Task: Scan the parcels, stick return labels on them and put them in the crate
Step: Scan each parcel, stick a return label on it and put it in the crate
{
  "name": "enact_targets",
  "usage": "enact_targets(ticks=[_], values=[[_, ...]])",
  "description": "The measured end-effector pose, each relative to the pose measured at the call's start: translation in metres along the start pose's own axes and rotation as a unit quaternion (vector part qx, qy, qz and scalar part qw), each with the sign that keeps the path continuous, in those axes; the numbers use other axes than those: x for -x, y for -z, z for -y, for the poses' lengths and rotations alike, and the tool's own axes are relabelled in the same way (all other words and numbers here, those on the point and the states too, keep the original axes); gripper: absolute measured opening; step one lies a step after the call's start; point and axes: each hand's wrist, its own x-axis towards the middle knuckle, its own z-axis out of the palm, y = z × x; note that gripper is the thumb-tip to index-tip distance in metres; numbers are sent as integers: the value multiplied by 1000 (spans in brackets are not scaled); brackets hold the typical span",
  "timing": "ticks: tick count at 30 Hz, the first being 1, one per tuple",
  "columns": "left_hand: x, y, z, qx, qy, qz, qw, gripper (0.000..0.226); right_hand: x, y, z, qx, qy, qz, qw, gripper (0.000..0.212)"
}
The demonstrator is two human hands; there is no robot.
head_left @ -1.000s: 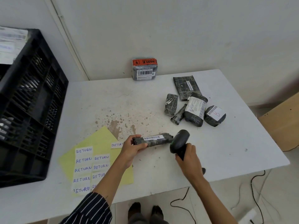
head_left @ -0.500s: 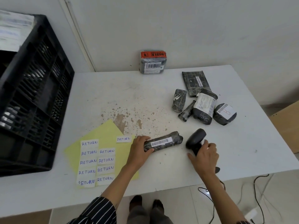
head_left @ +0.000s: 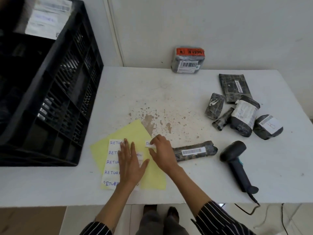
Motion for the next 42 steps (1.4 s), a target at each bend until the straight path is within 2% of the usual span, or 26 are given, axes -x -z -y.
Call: enact_targets(ticks=[2, 5, 9, 10, 12, 16, 23, 26, 29, 33, 37, 39, 40, 42], values=[[-1, 0, 3, -28, -4, 25, 999, 103, -8, -16, 1, 58, 18, -16, 998, 23], [-4, 1, 3, -79, -13, 37, 996, 99, -11, -24, 3, 111, 29, -57, 992, 28], [-4, 8, -4, -110, -4, 48, 993, 87, -15, -28, 5, 111, 17, -96, 989, 24], [-3, 9, -5, -103, 13, 72, 992, 88, -17, -29, 4, 102, 15, -103, 989, 19], [-4, 11, -8, -124, 37, 91, 987, 88, -19, -28, 3, 49, -5, -112, 992, 13], [-7, 15, -15, -129, 55, 119, 983, 88, -19, -20, 3, -112, -86, -95, 985, 17], [-14, 18, -16, -135, 71, 133, 979, 89, -19, 14, 2, -307, -212, -76, 924, 11], [-22, 19, -22, -126, 99, 134, 978, 90, -14, 17, 1, -384, -235, -137, 882, 11], [-32, 22, -25, -119, 129, 132, 976, 89, -12, 32, -5, -401, -265, -214, 851, 16], [-43, 30, -28, -100, 148, 89, 980, 88, -3, 55, -16, -343, -210, -224, 888, 15], [-35, 40, -46, -54, 83, -6, 995, 73, 20, 58, -22, -262, -149, -215, 929, 9], [-28, 45, -62, 64, 45, -18, 997, 51, 30, 55, -23, -226, -128, -216, 941, 10], [-24, 47, -74, 157, 40, 9, 987, 41, 35, 54, -24, -210, -118, -214, 947, 14], [-16, 48, -98, 332, 69, 94, 936, 35, 44, 55, -25, -192, -97, -203, 955, 20]])
